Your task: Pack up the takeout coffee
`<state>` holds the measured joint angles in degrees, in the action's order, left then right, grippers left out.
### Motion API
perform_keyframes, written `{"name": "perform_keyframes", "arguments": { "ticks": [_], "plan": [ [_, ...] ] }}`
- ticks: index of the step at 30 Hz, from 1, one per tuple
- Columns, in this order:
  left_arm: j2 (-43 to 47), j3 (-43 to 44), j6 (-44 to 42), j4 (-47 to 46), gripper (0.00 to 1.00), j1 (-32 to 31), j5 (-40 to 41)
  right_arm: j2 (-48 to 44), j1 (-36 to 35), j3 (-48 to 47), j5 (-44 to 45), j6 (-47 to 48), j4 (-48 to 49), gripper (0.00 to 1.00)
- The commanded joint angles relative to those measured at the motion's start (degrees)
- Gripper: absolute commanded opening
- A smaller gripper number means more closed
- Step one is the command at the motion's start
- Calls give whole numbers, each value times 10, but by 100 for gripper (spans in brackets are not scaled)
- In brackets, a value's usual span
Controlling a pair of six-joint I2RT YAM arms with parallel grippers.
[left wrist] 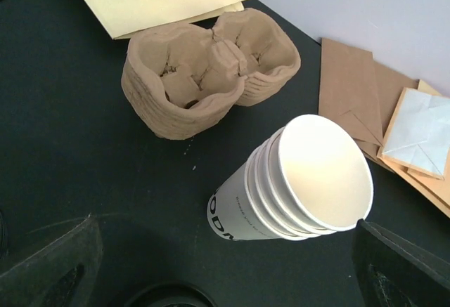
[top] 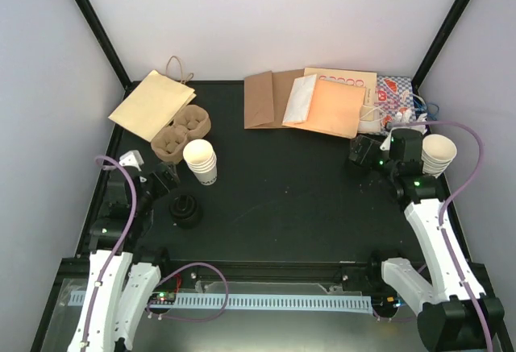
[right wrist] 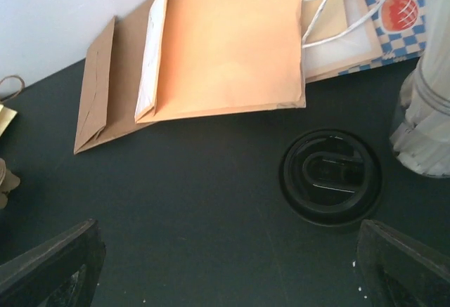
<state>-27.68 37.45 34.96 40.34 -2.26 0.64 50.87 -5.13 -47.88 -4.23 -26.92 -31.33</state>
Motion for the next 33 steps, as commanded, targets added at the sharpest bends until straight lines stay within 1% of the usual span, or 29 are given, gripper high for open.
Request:
{"name": "perform_keyframes", "arguments": {
  "ticks": [1,4,6,8,10,12,14,20,29,33],
  "plan": [
    [-12,48,-6,39,99,3,-5,27,-1,-19,-37,10,14,100],
    [-18,53,-28,32,99,2,-13,73,-1,-51,-64,14,11,100],
    [-19,52,-55,19,99,3,-47,117,-2,-74,-82,14,10,100],
    [-18,46,-57,5,99,2,-66,158,-7,-106,-92,14,10,100],
    [-19,42,-62,-10,99,2,-86,196,-20,-137,-84,18,6,100],
    [-22,49,-94,-18,99,2,-130,233,-38,-170,-61,24,0,100],
    [-20,60,-111,-16,99,3,-147,268,-54,-200,-50,26,2,100],
    [8,63,-209,-49,99,3,-229,386,-67,-292,-57,27,16,100],
    [49,29,-227,-76,99,2,-227,565,-67,-422,-99,34,40,87],
    [49,20,-224,-86,99,1,-238,628,-67,-474,-110,33,45,78]
  ]
}}
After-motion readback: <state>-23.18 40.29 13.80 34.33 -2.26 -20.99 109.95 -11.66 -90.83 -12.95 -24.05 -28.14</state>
